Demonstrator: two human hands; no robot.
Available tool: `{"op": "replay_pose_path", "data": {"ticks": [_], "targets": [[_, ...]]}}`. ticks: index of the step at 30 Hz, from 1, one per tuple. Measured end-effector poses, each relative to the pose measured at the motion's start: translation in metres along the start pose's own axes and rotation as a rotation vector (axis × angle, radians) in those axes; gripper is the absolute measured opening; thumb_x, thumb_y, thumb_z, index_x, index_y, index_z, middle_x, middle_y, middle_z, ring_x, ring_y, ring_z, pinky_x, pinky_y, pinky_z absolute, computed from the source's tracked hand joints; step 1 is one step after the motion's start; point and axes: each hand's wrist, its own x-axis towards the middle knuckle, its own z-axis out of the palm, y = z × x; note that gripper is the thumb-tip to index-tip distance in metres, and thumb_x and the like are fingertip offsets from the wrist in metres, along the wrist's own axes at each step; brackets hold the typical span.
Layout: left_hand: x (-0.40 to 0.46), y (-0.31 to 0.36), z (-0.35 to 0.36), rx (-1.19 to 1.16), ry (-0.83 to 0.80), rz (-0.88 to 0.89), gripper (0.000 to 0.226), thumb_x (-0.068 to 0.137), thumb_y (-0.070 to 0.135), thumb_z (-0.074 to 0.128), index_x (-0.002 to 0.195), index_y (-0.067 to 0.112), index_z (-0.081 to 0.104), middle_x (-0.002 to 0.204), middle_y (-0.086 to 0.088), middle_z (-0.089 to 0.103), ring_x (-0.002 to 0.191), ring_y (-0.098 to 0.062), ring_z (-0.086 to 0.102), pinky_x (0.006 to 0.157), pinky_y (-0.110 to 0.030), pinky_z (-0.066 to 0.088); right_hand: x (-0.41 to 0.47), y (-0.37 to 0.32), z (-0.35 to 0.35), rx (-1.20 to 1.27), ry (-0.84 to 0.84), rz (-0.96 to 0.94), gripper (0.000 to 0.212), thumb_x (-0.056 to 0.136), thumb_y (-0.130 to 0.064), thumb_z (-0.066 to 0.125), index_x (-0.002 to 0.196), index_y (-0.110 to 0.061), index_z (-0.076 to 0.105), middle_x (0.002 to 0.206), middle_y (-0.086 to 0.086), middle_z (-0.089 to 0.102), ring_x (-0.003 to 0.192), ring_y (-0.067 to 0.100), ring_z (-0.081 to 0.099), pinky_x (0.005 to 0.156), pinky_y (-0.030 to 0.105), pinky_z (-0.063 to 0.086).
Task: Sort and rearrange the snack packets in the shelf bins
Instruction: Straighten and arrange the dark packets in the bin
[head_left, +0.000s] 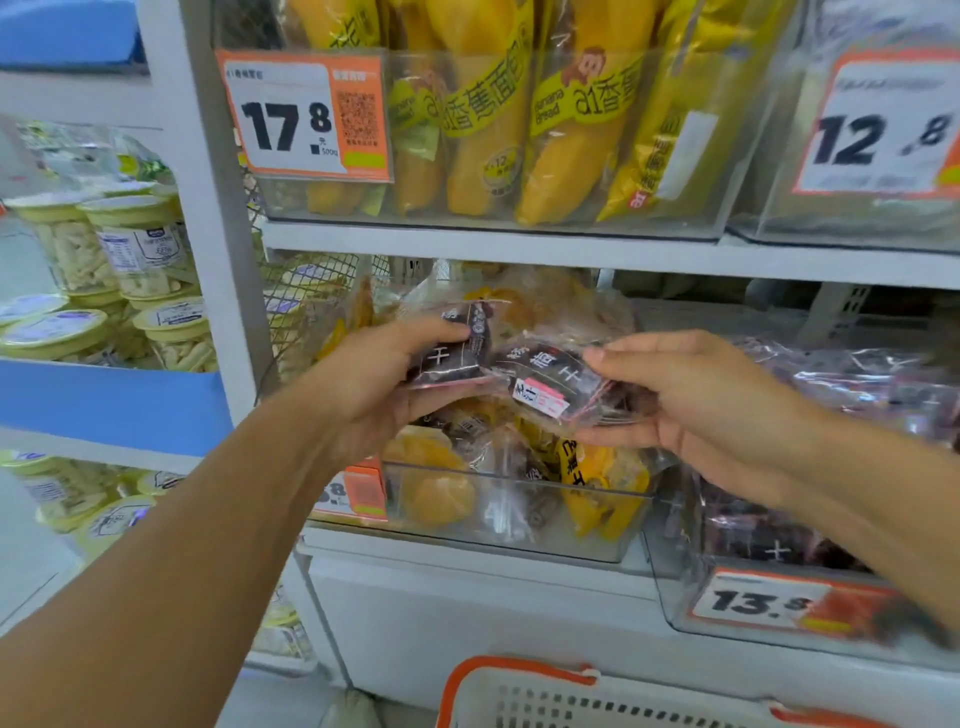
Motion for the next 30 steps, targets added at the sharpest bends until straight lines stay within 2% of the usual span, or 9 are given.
{"op": "replay_pose_path", "data": {"ticks": [8, 10, 13, 17, 19, 23, 25, 27, 30], "targets": [[-0.04, -0.032, 0.106, -0.071, -0.203, -0.015, 0.035, 0.094, 0.039, 0.057, 0.114, 0.013, 0.071, 0.102, -0.009, 0.076, 0.085, -0.021, 0.075, 0.075, -0.043, 0.062, -0.081, 0.004, -0.065, 0.014, 0.273, -0.195, 0.033, 0.097, -0.017, 0.06, 0.091, 0.014, 0.062, 0.089, 0.023, 0.07, 0.082, 0.027, 0.068, 0.072, 0.03, 0.062], [-0.046, -0.049, 0.145, -0.054, -0.215, -0.001, 0.035, 0.096, 0.039, 0.058, 0.115, 0.012, 0.068, 0.104, -0.011, 0.076, 0.092, -0.026, 0.074, 0.078, -0.047, 0.062, -0.101, 0.01, -0.083, -0.017, 0.305, -0.207, 0.028, 0.095, -0.016, 0.062, 0.076, 0.004, 0.066, 0.075, 0.015, 0.06, 0.073, 0.019, 0.061, 0.073, 0.026, 0.06], [-0.042, -0.071, 0.194, 0.067, -0.126, 0.115, 0.025, 0.092, 0.035, 0.067, 0.102, 0.012, 0.062, 0.102, -0.015, 0.073, 0.082, -0.03, 0.073, 0.061, -0.045, 0.062, -0.119, 0.022, -0.113, -0.311, 0.349, -0.181, 0.032, 0.091, -0.018, 0.071, 0.06, -0.012, 0.069, 0.056, 0.0, 0.052, 0.058, 0.009, 0.049, 0.065, 0.018, 0.048], [-0.032, -0.079, 0.239, 0.033, -0.093, 0.136, 0.018, 0.093, 0.034, 0.066, 0.087, 0.02, 0.058, 0.104, -0.016, 0.071, 0.086, -0.03, 0.07, 0.075, -0.057, 0.057, -0.125, 0.019, -0.162, -0.35, 0.585, -0.288, 0.052, 0.092, -0.034, 0.071, 0.064, 0.009, 0.059, 0.049, 0.013, 0.04, 0.053, 0.033, 0.036, 0.079, 0.011, 0.046], [-0.022, -0.08, 0.252, 0.037, -0.105, 0.146, 0.019, 0.094, 0.035, 0.065, 0.085, 0.02, 0.057, 0.098, -0.014, 0.069, 0.09, -0.029, 0.066, 0.086, -0.06, 0.053, -0.126, 0.011, -0.193, -0.373, 0.714, -0.373, 0.048, 0.09, -0.034, 0.073, 0.065, 0.006, 0.066, 0.059, 0.02, 0.06, 0.057, 0.033, 0.057, 0.073, 0.012, 0.051], [-0.001, -0.091, 0.269, 0.168, -0.178, 0.222, 0.018, 0.092, 0.037, 0.068, 0.089, 0.021, 0.06, 0.093, -0.005, 0.067, 0.088, -0.028, 0.064, 0.085, -0.057, 0.056, -0.113, 0.013, -0.253, -0.611, 0.808, -0.258, 0.04, 0.076, -0.025, 0.087, 0.076, -0.005, 0.052, 0.066, 0.004, 0.048, 0.057, 0.011, 0.042, 0.057, 0.022, 0.041], [0.006, -0.099, 0.272, 0.294, -0.222, 0.276, 0.019, 0.091, 0.039, 0.069, 0.091, 0.022, 0.06, 0.097, -0.003, 0.07, 0.092, -0.031, 0.067, 0.087, -0.061, 0.054, -0.103, 0.018, -0.27, -0.713, 0.745, -0.123, 0.054, 0.073, -0.022, 0.09, 0.107, -0.014, 0.048, 0.091, -0.001, 0.052, 0.08, 0.012, 0.054, 0.068, 0.028, 0.044], [0.012, -0.104, 0.273, 0.412, -0.238, 0.356, 0.015, 0.093, 0.035, 0.066, 0.094, 0.022, 0.058, 0.099, -0.007, 0.069, 0.083, -0.032, 0.069, 0.069, -0.052, 0.06, -0.092, 0.02, -0.278, -0.77, 0.625, -0.073, 0.086, 0.078, -0.017, 0.086, 0.145, -0.019, 0.032, 0.126, 0.001, 0.054, 0.117, 0.021, 0.057, 0.088, 0.027, 0.044], [0.024, -0.111, 0.266, 0.634, -0.251, 0.515, 0.015, 0.092, 0.037, 0.064, 0.091, 0.026, 0.053, 0.094, -0.011, 0.065, 0.086, -0.041, 0.062, 0.072, -0.056, 0.055, -0.074, 0.015, -0.278, -0.967, 0.501, -0.049, 0.09, 0.086, -0.012, 0.074, 0.157, -0.026, 0.021, 0.144, 0.004, 0.052, 0.126, 0.023, 0.053, 0.091, 0.021, 0.039]]}}
